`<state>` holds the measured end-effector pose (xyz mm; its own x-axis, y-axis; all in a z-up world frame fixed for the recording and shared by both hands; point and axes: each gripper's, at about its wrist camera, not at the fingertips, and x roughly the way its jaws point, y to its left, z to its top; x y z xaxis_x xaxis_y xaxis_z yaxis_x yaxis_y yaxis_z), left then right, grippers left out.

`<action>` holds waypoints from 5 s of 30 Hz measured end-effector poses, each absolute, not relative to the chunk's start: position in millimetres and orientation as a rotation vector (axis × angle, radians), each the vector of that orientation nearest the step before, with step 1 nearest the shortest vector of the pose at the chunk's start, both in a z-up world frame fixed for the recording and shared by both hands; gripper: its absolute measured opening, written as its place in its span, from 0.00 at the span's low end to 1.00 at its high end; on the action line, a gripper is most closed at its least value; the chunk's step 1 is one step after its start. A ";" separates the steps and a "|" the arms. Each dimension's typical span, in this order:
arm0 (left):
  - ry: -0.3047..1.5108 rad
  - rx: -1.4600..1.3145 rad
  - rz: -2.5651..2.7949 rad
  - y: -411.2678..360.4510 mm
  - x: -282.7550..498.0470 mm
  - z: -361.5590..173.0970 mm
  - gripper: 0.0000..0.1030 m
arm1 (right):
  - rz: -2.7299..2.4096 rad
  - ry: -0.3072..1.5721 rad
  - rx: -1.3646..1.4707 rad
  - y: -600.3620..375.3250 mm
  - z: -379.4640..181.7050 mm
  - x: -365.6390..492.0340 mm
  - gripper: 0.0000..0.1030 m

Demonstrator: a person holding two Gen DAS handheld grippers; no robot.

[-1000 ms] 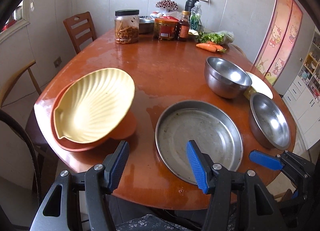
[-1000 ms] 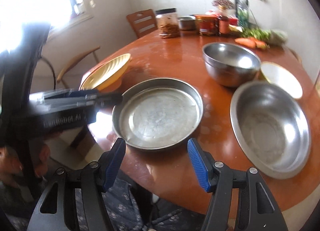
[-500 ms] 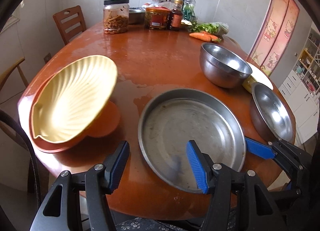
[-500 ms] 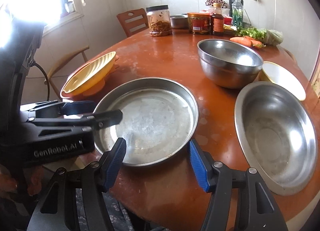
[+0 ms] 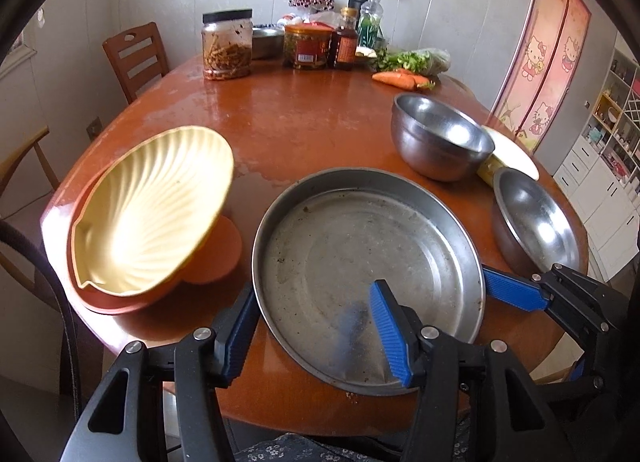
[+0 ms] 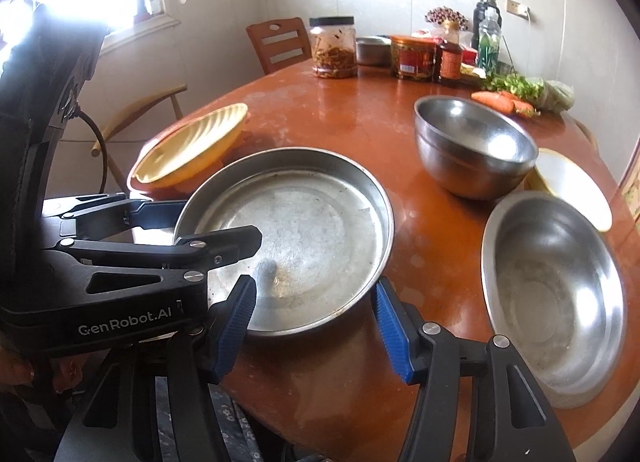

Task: Organize plates and bowls
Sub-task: 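Lift the steel tray and carry it over the yellow plate, then lower the steel tray onto the yellow shell plate, then open the left tool and withdraw from the steel tray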

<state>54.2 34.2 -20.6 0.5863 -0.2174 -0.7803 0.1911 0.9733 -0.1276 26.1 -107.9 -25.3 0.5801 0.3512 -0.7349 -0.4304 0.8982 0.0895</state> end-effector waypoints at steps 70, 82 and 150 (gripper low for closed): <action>0.884 -0.183 -0.011 191.4 103.0 -11.2 0.54 | 0.666 0.808 -0.257 53.0 -1.7 106.1 0.60; 0.903 -0.182 -0.006 190.9 107.1 -17.5 0.54 | 0.658 0.779 -0.324 55.1 -6.4 102.9 0.60; 0.812 -0.160 0.051 168.8 63.3 24.1 0.62 | 0.579 0.707 -0.215 -1.7 22.8 66.2 0.67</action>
